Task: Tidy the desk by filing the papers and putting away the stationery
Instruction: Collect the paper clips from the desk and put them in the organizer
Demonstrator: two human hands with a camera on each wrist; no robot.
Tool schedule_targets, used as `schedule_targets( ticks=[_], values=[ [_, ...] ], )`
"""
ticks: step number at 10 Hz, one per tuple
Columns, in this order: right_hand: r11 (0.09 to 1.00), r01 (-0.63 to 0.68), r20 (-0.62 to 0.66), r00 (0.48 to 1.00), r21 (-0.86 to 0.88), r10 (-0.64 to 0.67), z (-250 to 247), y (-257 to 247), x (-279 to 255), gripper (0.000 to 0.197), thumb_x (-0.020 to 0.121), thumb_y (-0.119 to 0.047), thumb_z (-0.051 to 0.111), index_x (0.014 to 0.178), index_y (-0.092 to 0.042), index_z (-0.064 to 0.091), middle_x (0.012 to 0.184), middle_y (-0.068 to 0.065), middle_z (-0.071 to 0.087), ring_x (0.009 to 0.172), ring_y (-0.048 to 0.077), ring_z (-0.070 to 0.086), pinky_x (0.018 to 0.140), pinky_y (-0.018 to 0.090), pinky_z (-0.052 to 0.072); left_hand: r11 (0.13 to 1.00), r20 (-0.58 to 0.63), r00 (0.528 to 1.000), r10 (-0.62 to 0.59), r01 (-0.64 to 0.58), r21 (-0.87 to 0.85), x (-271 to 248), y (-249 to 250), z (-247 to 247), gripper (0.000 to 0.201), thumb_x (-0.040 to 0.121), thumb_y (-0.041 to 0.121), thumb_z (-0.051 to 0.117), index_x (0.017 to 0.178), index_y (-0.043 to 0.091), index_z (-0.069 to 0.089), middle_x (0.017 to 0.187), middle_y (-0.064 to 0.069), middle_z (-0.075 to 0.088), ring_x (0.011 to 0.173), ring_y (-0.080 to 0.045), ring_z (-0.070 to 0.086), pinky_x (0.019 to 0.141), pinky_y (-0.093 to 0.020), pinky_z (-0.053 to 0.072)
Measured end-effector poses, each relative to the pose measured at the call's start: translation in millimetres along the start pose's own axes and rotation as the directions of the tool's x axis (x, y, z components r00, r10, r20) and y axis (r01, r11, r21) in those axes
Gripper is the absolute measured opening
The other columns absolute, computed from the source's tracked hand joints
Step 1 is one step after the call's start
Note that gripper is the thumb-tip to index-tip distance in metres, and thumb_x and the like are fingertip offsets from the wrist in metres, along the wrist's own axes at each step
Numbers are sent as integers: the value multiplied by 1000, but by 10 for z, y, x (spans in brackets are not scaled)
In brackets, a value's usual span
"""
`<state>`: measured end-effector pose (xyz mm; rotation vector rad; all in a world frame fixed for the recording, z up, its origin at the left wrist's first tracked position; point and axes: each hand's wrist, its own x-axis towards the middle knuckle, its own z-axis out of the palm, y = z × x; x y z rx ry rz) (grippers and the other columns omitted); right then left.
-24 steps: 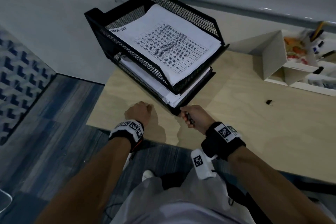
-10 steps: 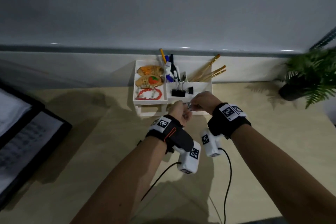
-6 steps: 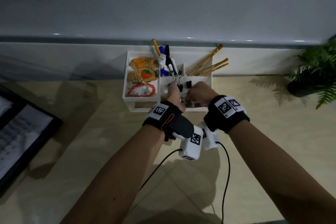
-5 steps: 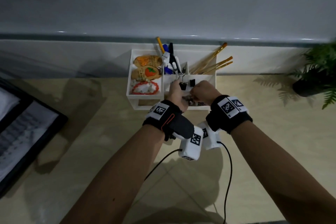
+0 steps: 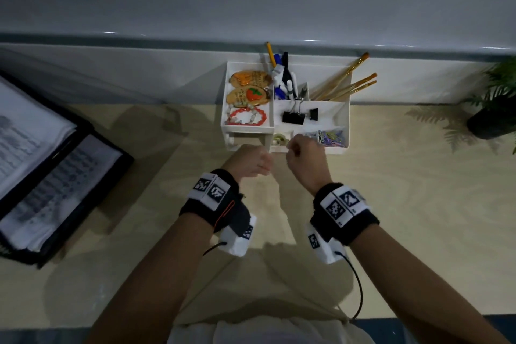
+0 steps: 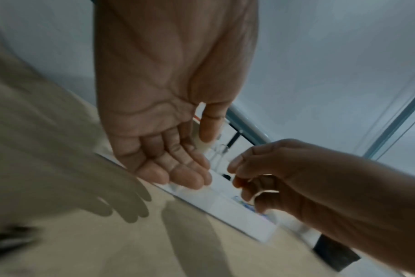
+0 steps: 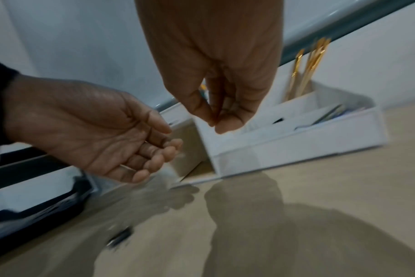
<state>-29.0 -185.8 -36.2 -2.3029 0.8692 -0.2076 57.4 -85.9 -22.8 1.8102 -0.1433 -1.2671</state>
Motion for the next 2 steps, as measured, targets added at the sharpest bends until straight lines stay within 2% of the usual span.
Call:
schedule_targets(
  ticks=[1,2],
  values=[
    [991,121,276,956,-62,-100,258,-159,-264,18,80,-4,50,89,2,64,94,23,67,89,36,62,77,36,46,1000,-175,984,24,-23,8,-128,-341,-391,38,90,3,41,55,7,53,33,1,54,29,-5,49,37,-11,36],
    [942,321,518,825,-99,-227,549,-282,-445,30,86,-13,51,114,-7,60,115,17,60,104,33,57,85,36,46,969,-156,988,-22,59,239,-541,-769,-793,52,86,-4,44,38,13,56,34,1,51,33,-6,48,45,-17,38]
  ],
)
